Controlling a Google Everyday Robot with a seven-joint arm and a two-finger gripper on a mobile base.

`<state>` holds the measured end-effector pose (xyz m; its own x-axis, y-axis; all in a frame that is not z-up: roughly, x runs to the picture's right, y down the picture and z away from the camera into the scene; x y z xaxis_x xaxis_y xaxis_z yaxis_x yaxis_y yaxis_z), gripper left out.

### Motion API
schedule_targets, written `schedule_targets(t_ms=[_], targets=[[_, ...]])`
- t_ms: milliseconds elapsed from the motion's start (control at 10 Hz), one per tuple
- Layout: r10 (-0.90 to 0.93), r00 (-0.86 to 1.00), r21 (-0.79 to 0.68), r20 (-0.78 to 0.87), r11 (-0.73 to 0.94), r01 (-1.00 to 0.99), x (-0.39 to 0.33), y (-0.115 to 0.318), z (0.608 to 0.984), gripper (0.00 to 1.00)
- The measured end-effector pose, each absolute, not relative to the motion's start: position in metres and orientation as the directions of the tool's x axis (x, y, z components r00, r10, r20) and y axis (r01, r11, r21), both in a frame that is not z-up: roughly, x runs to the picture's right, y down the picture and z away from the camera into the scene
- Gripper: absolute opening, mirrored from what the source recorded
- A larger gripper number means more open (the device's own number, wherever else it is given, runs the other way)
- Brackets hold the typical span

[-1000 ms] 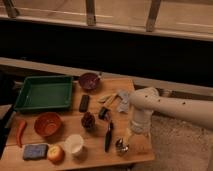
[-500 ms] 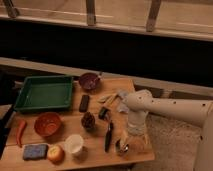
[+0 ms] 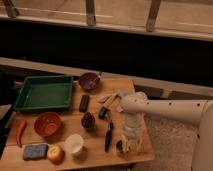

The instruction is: Stack cups into tray

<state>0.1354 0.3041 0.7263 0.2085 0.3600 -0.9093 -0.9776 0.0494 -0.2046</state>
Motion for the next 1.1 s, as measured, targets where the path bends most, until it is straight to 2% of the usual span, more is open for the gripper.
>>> schedule_targets(t_ms=[200,400,1100], targets=[[0.366,0.235,-0.230,-0.900,0.057,-0.972,0.131,0.301,0.723,0.12],[0.381,0.259,-0.254,-0.888,0.065,-0.965,0.124,0.293,0.719,0.01],[0.462,0.458,-0.404,-0.759,0.218,-0.889,0.034,0.217,0.681,0.00]])
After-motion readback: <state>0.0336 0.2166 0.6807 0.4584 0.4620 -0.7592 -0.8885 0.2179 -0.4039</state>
